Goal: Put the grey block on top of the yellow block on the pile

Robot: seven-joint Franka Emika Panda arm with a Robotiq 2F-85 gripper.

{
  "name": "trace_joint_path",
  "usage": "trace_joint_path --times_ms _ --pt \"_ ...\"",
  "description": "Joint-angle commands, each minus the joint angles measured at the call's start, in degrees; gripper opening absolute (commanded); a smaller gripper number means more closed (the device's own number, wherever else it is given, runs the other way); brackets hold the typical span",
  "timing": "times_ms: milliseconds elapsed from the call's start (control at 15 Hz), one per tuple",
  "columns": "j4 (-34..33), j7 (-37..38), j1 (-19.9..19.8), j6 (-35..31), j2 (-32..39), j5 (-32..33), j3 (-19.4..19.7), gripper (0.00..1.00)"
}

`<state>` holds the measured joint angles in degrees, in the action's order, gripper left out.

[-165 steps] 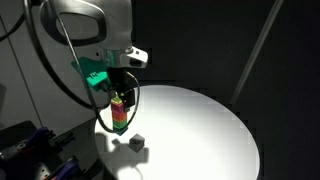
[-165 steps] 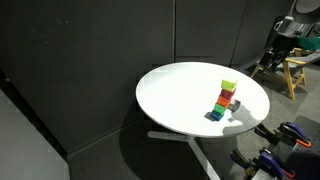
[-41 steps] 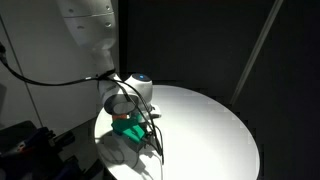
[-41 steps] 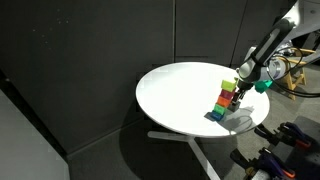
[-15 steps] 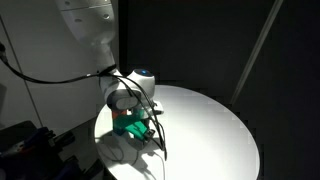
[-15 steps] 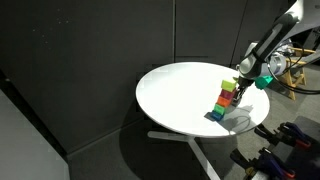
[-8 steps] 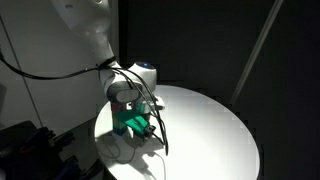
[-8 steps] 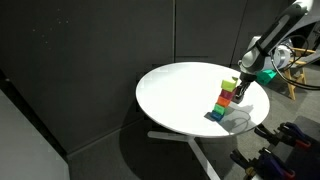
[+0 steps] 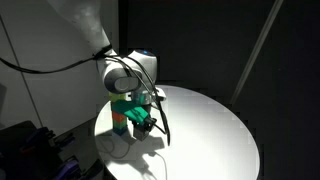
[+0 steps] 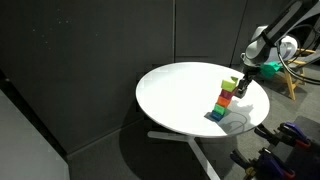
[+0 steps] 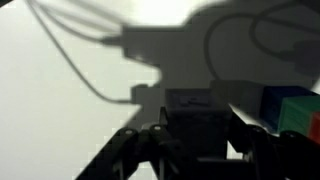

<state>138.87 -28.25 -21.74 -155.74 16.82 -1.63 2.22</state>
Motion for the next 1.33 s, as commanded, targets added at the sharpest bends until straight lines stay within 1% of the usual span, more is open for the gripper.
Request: trace_joint_path --times_ms 0,467,933,1267 --pt "2.07 0.64 2.04 3.70 -5.45 0.70 1.71 0.31" --pt "2.75 0.97 5.10 8.81 -11.13 1.38 4.60 0.31" --pt "2.36 1.54 6.70 14.42 -16.33 2.45 6.99 0.31" --pt "1.23 2.51 7.63 18.03 -19.34 2.90 7.61 0.31"
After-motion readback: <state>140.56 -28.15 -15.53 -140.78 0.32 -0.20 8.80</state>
